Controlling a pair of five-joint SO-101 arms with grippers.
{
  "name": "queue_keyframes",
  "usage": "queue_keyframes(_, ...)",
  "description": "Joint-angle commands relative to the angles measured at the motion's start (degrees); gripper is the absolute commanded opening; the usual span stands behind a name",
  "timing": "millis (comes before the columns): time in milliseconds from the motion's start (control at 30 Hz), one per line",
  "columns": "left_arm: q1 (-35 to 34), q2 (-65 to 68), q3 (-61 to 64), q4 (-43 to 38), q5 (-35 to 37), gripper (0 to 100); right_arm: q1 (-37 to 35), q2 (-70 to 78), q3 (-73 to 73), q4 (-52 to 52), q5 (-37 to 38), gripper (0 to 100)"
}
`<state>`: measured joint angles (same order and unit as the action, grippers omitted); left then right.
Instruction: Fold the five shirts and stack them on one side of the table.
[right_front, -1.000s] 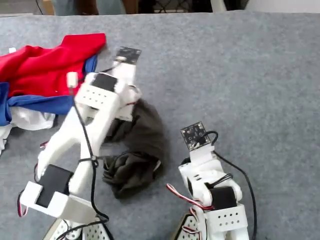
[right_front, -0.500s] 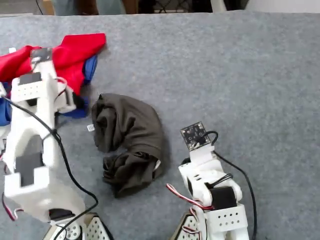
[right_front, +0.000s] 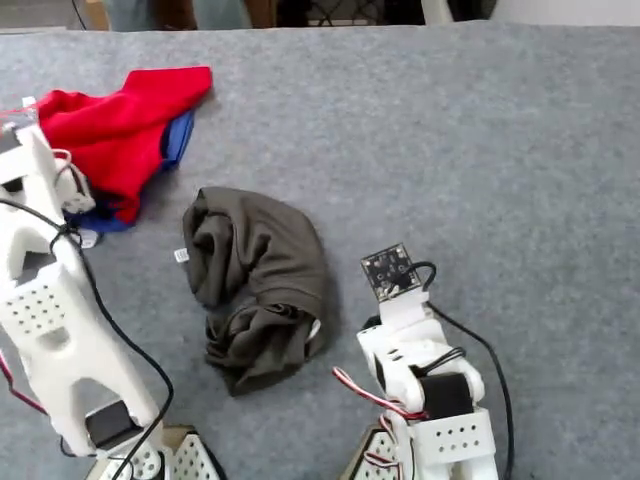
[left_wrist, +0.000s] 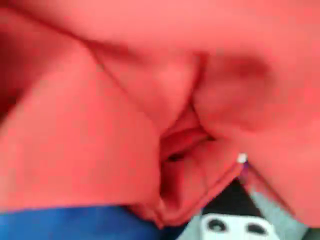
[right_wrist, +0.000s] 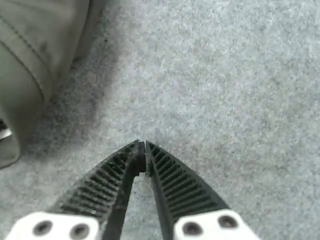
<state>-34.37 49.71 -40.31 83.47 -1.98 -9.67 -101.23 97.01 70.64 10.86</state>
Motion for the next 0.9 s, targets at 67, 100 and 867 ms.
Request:
queue_keyframes(67, -5.1, 8.0, -26.4, 7.6, -0.1, 5, 0.4, -0.3, -0.1, 0.1, -0.2, 1.5)
queue_keyframes(100, -5.2, 9.1, -30.6, 8.9, -0.1, 5, 0.4, -0.3, -0.1, 0.1, -0.2, 1.5)
queue_keyframes(867, -5.0, 12.0, -51.7, 17.6, 4.7, 24, 0.4, -0.3, -0.1, 0.1, -0.2, 1.5)
